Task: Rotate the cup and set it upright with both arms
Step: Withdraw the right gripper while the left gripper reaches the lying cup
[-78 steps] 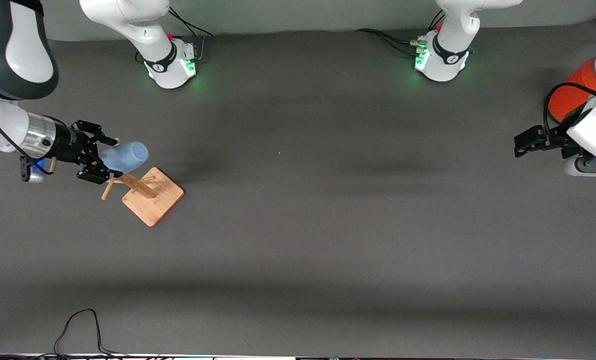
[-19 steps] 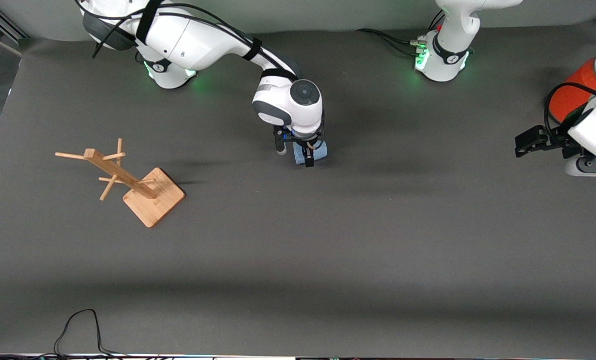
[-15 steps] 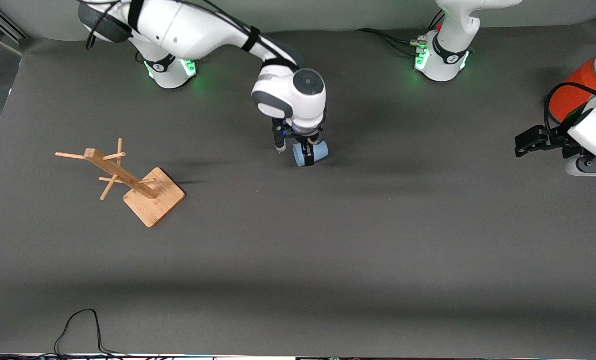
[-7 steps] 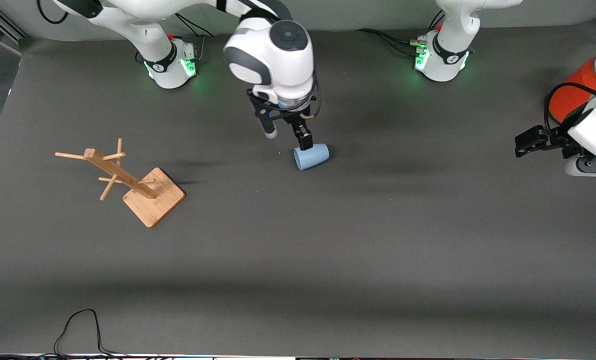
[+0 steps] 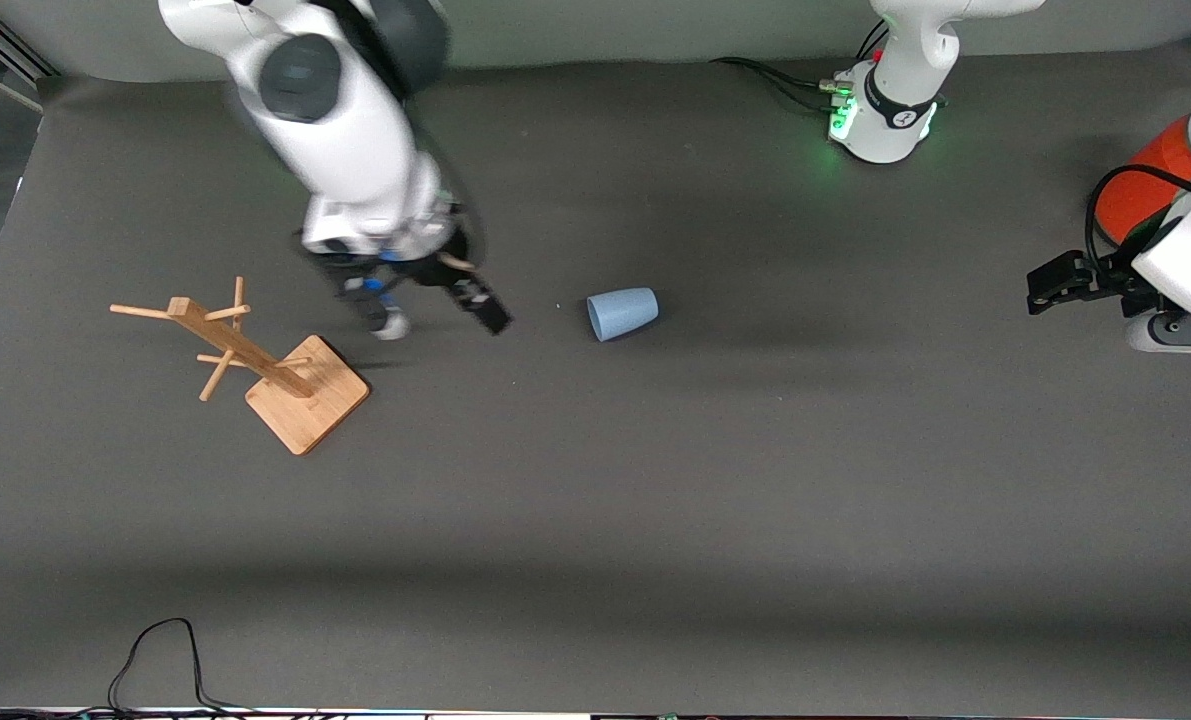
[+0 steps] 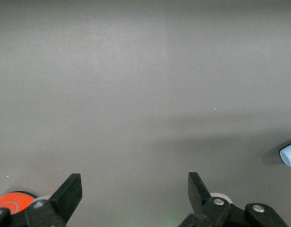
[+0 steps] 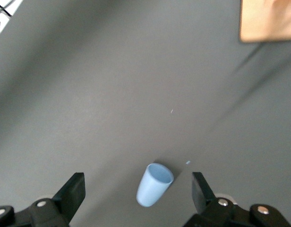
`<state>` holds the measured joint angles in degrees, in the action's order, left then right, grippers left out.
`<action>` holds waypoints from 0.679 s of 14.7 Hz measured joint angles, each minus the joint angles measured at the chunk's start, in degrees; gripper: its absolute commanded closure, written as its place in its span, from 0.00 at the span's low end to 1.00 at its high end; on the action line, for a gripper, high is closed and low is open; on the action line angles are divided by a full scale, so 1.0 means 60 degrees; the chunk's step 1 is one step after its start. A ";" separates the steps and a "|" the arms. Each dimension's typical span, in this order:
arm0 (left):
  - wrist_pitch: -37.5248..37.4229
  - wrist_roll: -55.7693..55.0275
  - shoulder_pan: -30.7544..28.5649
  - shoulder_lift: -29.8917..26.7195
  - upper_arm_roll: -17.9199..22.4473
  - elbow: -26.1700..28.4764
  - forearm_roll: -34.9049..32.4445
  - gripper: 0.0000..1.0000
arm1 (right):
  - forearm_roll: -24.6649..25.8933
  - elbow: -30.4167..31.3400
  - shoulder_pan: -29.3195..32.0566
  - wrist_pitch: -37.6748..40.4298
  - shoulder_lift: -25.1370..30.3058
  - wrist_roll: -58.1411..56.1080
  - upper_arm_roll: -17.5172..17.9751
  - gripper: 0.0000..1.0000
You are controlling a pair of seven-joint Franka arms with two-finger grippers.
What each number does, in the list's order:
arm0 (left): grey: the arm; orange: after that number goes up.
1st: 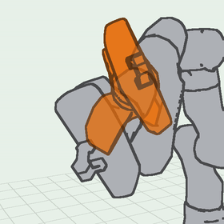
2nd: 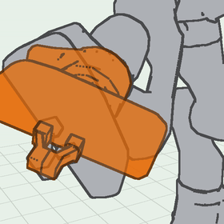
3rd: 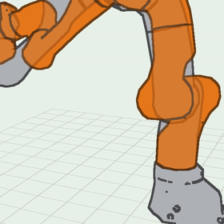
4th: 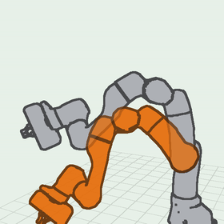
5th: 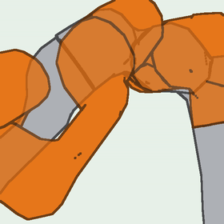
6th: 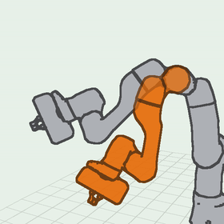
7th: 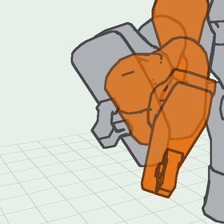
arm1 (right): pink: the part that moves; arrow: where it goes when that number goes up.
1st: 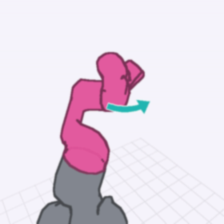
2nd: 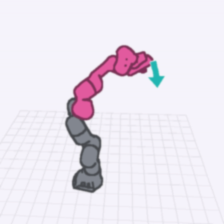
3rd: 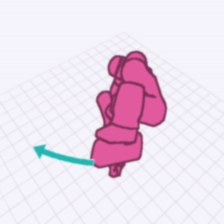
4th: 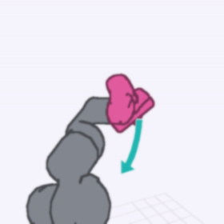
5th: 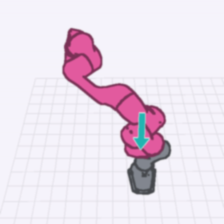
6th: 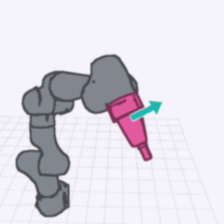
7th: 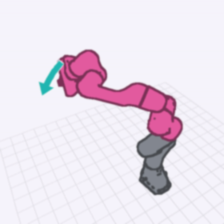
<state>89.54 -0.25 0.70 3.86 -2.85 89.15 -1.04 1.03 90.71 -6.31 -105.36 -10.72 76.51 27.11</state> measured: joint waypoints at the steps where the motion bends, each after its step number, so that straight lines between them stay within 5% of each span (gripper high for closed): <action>1: -0.0051 -0.0027 0.0015 -0.0002 -0.0026 -0.0001 0.0009 0.00 | -0.0110 0.0005 -0.0004 0.0316 0.0301 -0.1080 -0.0465 0.00; 10: -0.0619 -0.5259 0.1660 0.0061 -0.1636 -0.0366 -0.0005 0.00 | -0.0837 0.0713 -0.0014 0.1653 0.2279 -0.9698 -0.4600 0.00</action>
<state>85.82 -31.80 10.66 4.23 -12.67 86.95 -1.07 -4.00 94.99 -6.39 -95.44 2.95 18.33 -0.49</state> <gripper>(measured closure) 0.000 0.000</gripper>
